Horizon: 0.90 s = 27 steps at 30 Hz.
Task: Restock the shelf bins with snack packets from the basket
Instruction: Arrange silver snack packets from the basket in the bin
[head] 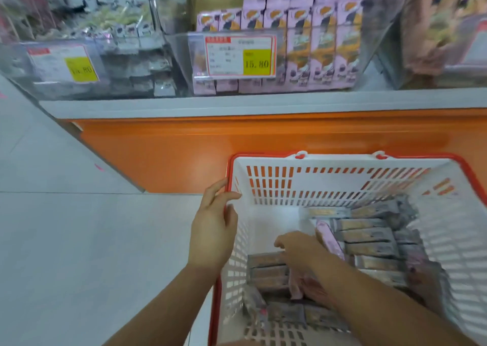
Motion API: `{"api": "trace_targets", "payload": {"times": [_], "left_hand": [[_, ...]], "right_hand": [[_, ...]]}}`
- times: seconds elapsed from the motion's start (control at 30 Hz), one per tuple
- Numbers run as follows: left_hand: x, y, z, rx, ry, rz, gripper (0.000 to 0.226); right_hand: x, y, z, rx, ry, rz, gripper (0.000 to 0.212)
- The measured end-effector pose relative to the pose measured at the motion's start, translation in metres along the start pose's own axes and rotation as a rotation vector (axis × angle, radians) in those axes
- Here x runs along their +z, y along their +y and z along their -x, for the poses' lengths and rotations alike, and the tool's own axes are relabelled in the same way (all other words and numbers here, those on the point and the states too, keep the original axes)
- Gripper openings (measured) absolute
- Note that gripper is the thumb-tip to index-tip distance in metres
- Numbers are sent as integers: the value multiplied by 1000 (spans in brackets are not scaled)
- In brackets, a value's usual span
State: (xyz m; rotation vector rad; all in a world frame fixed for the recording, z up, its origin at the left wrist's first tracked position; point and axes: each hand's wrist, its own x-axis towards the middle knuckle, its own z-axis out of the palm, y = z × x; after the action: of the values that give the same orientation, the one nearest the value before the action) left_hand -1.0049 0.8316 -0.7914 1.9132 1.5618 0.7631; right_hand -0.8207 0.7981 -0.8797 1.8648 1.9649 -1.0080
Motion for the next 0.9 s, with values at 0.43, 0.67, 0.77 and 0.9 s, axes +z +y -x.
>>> {"api": "trace_targets", "payload": {"times": [0.43, 0.67, 0.77, 0.9], "left_hand": [[4, -6, -2, -38, -11, 36, 24], [2, -5, 0, -27, -19, 14, 24], [1, -5, 2, -20, -25, -1, 26], [-7, 0, 2, -6, -99, -55, 32]], "right_hand": [[20, -3, -13, 57, 1, 360, 28], [-4, -7, 8, 15, -39, 128, 30], [-39, -16, 19, -11, 14, 39, 32], [-101, -30, 44, -114, 79, 85, 20]]}}
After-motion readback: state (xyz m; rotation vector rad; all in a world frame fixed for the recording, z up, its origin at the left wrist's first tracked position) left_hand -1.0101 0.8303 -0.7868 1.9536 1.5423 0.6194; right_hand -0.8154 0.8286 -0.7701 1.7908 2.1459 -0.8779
